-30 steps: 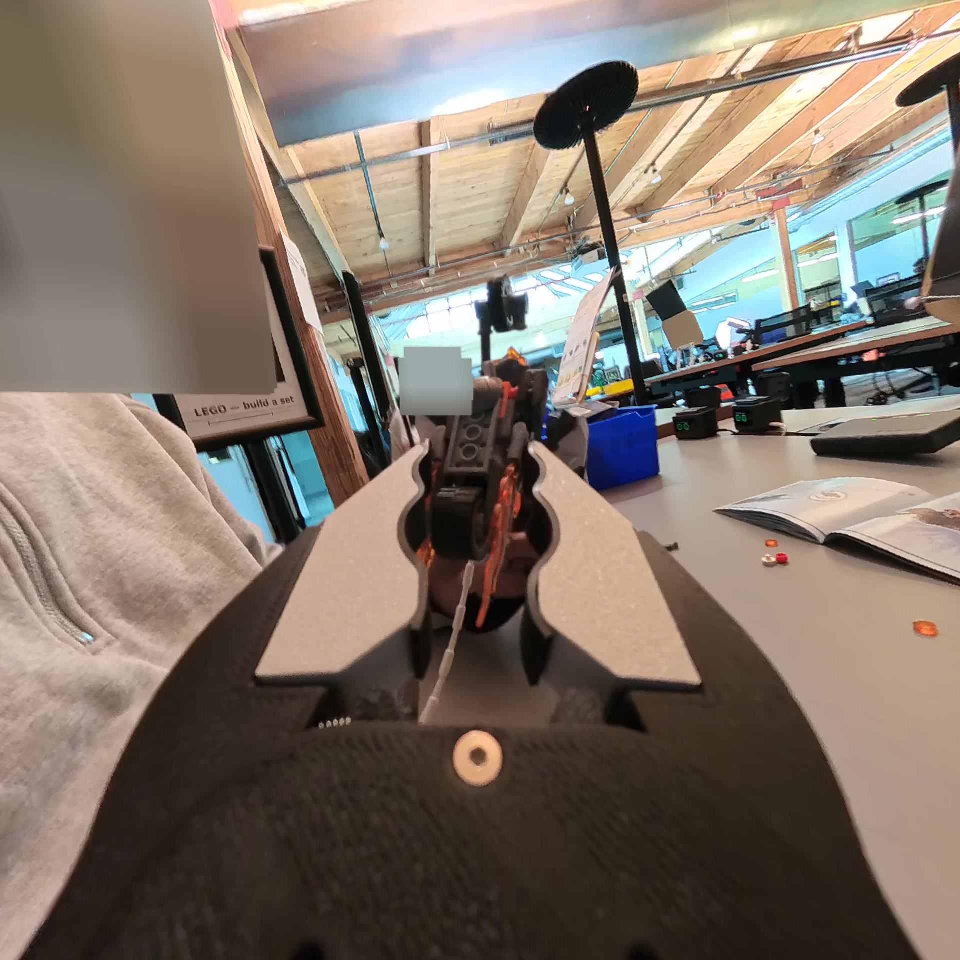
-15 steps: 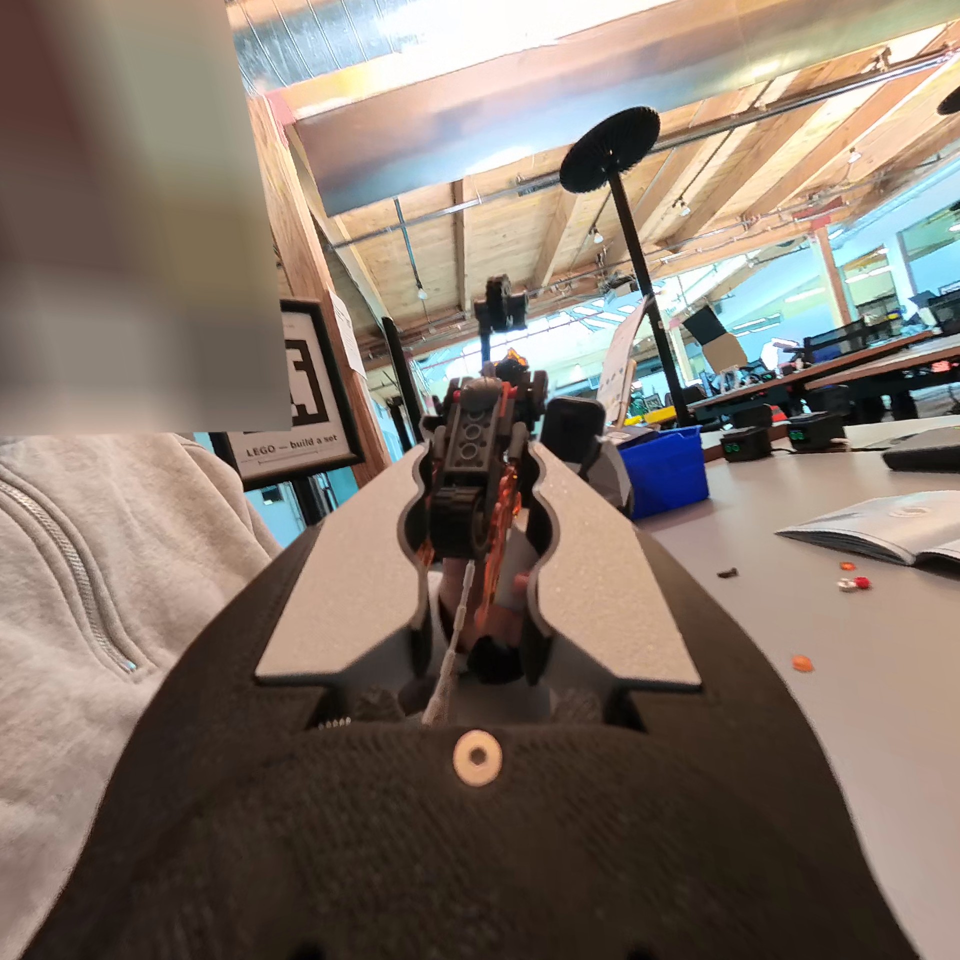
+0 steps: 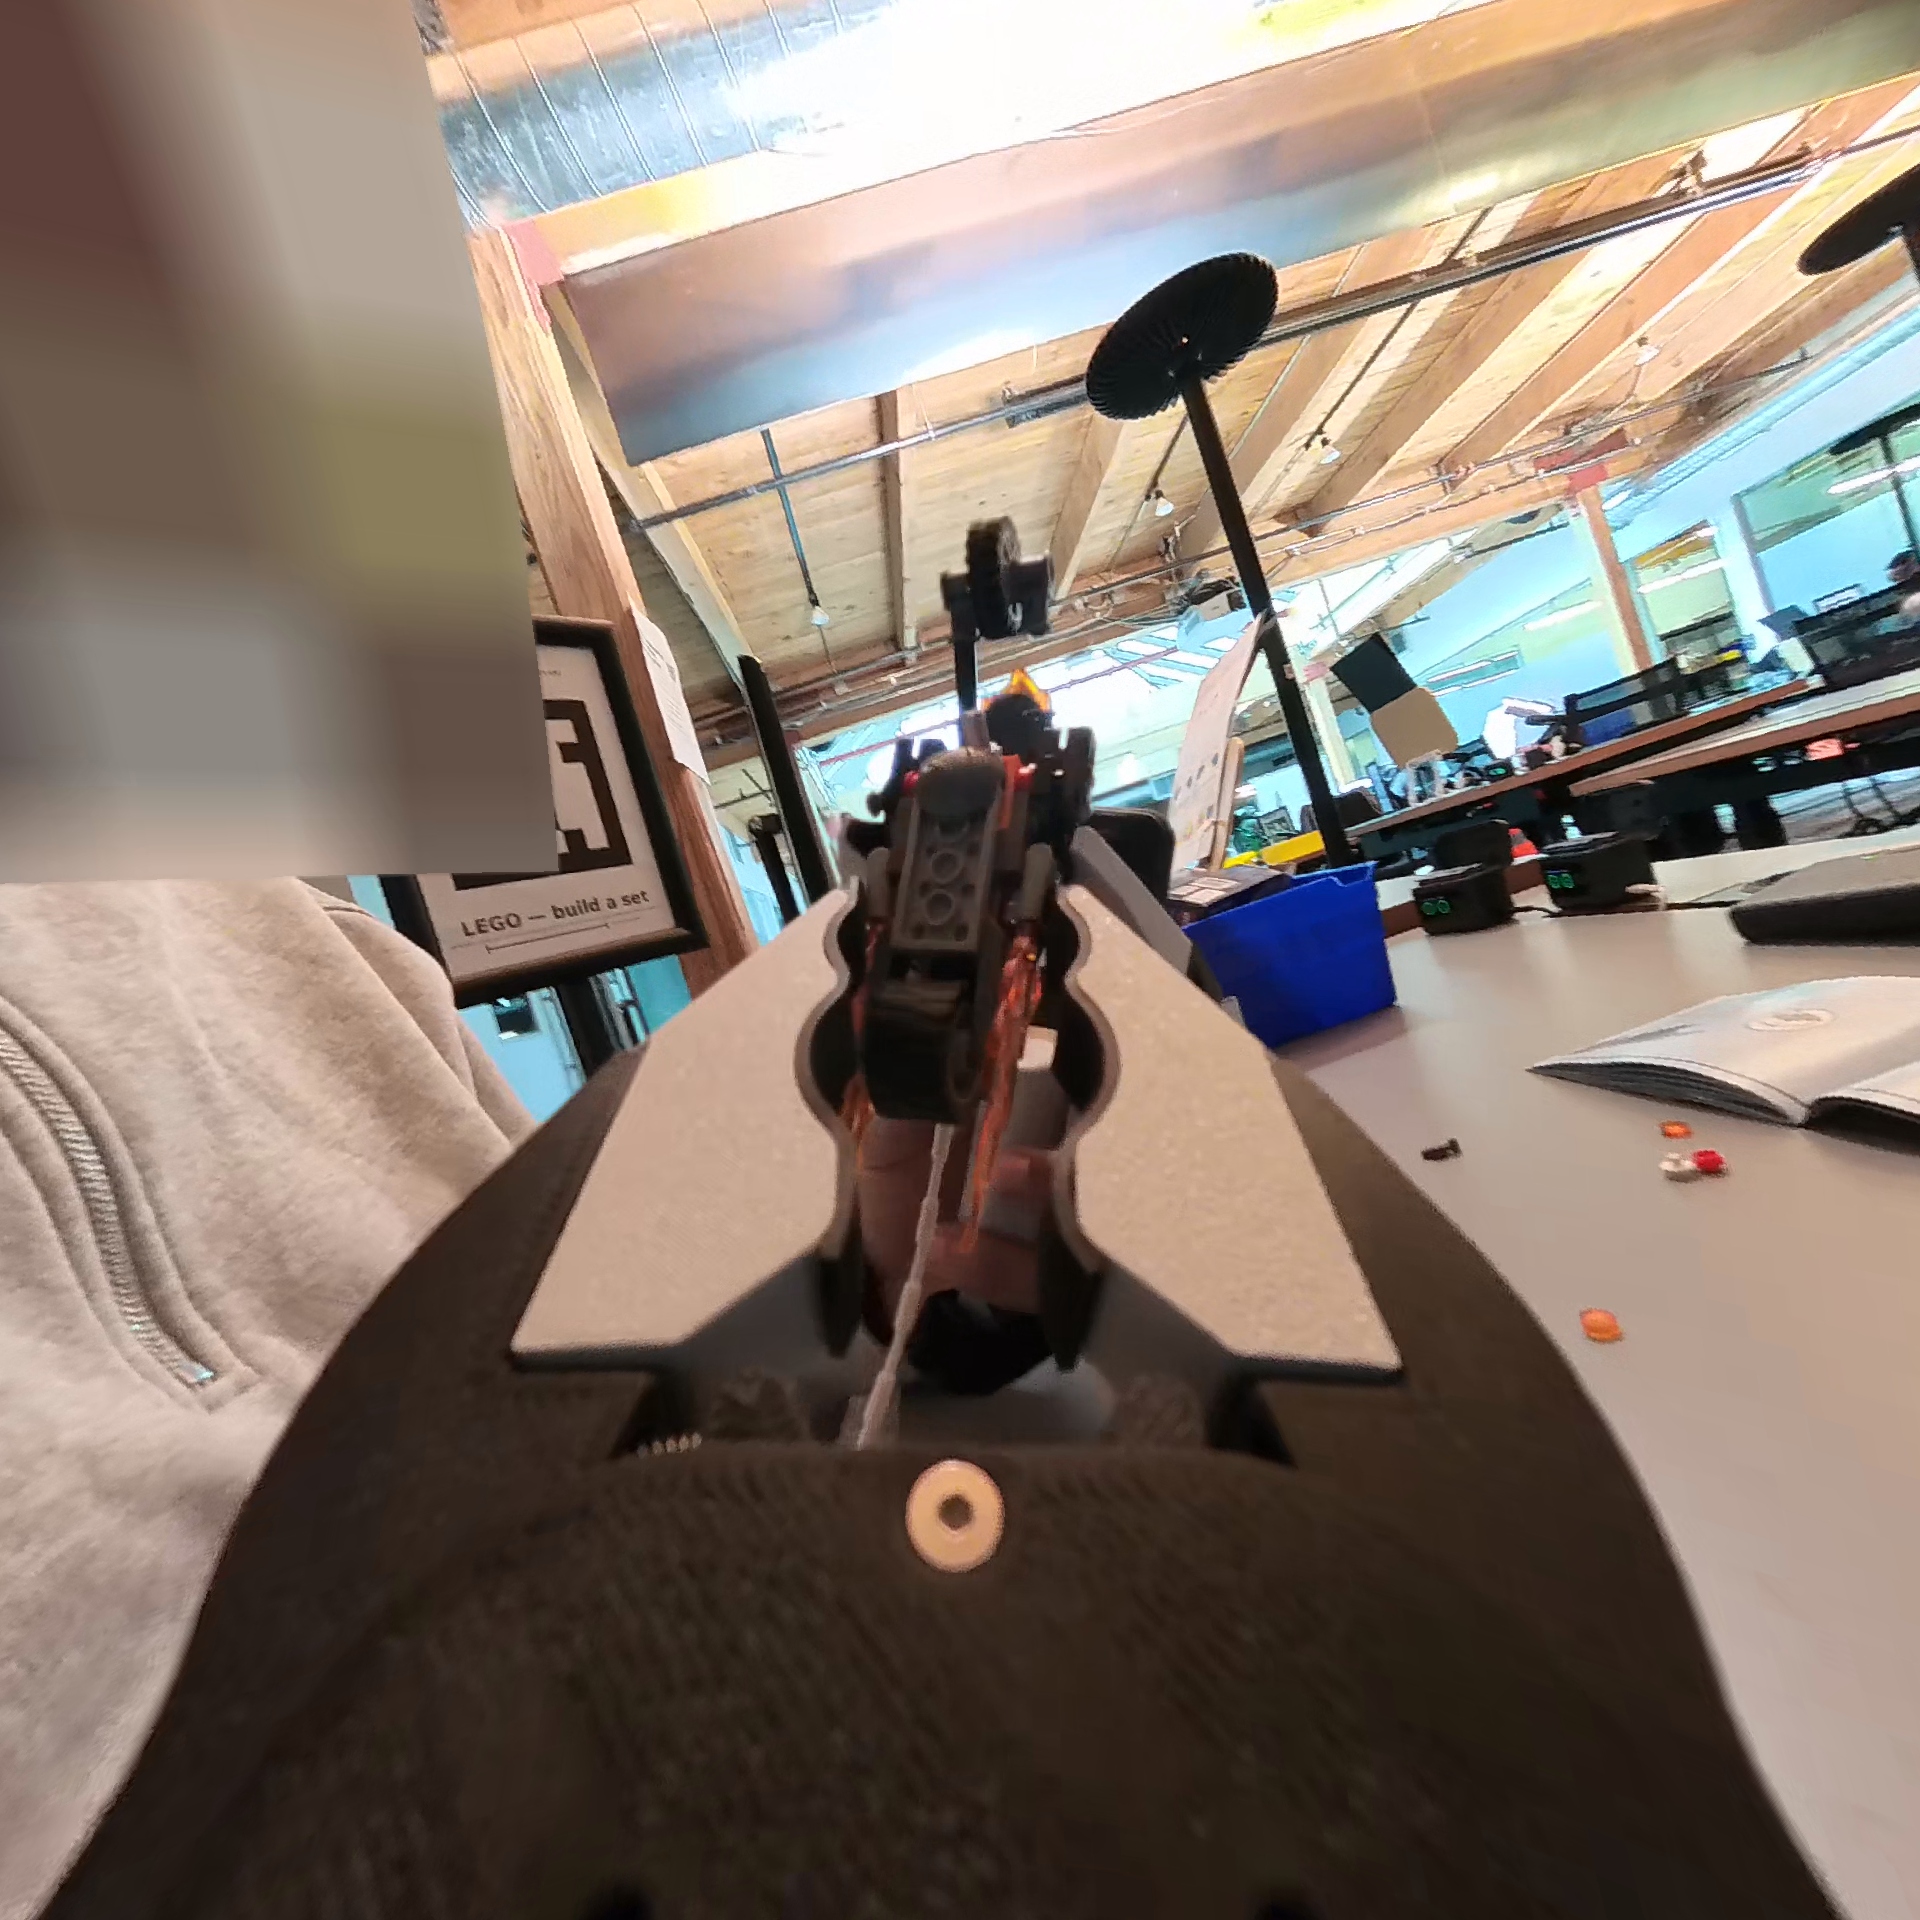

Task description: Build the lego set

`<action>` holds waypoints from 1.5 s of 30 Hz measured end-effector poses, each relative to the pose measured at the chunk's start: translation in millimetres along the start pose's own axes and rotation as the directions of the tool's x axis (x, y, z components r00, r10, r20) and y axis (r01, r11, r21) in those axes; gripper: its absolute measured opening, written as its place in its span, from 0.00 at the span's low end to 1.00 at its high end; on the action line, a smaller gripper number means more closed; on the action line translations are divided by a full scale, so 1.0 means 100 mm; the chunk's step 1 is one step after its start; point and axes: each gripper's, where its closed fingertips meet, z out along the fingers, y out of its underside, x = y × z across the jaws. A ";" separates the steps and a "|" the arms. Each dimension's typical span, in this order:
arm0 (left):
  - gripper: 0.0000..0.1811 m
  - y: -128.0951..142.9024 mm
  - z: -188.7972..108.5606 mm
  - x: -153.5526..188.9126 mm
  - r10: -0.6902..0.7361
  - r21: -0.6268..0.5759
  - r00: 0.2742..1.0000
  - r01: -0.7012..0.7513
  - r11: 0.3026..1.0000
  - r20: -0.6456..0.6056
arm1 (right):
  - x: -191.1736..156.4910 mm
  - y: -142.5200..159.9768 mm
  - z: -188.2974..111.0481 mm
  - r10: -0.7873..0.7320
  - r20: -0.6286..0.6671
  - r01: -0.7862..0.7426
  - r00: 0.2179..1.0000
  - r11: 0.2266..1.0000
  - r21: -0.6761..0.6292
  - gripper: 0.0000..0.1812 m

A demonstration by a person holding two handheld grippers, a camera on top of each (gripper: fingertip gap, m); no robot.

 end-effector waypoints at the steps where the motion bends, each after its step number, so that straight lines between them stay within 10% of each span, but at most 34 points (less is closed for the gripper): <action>1: 0.20 0.00 0.00 0.00 -0.002 0.002 1.000 0.002 1.000 -0.002 | 0.00 0.01 0.00 -0.010 -0.006 0.010 1.000 1.000 -0.004 0.17; 14: 0.20 -0.50 -0.47 -0.15 0.213 0.048 0.952 -0.229 0.972 0.220 | 0.25 -0.09 -0.05 -0.112 -0.216 0.099 0.970 0.993 -0.069 0.27; 22: 0.20 -1.51 -1.32 -0.57 0.585 -0.284 0.448 -0.575 0.768 0.676 | 0.96 0.31 -0.27 -0.310 -0.474 0.020 0.824 0.852 -0.523 0.22; 29: 0.21 -1.29 -1.51 -0.98 0.674 -0.489 0.278 -0.510 0.707 0.685 | 1.35 0.82 -0.18 -0.593 -0.338 0.055 0.731 0.545 -0.837 0.13; 45: 0.21 -1.22 -1.51 -0.88 0.633 -0.415 0.383 -0.512 0.752 0.673 | 1.63 1.17 -0.17 -0.522 -0.375 -0.145 0.766 0.429 -0.892 0.03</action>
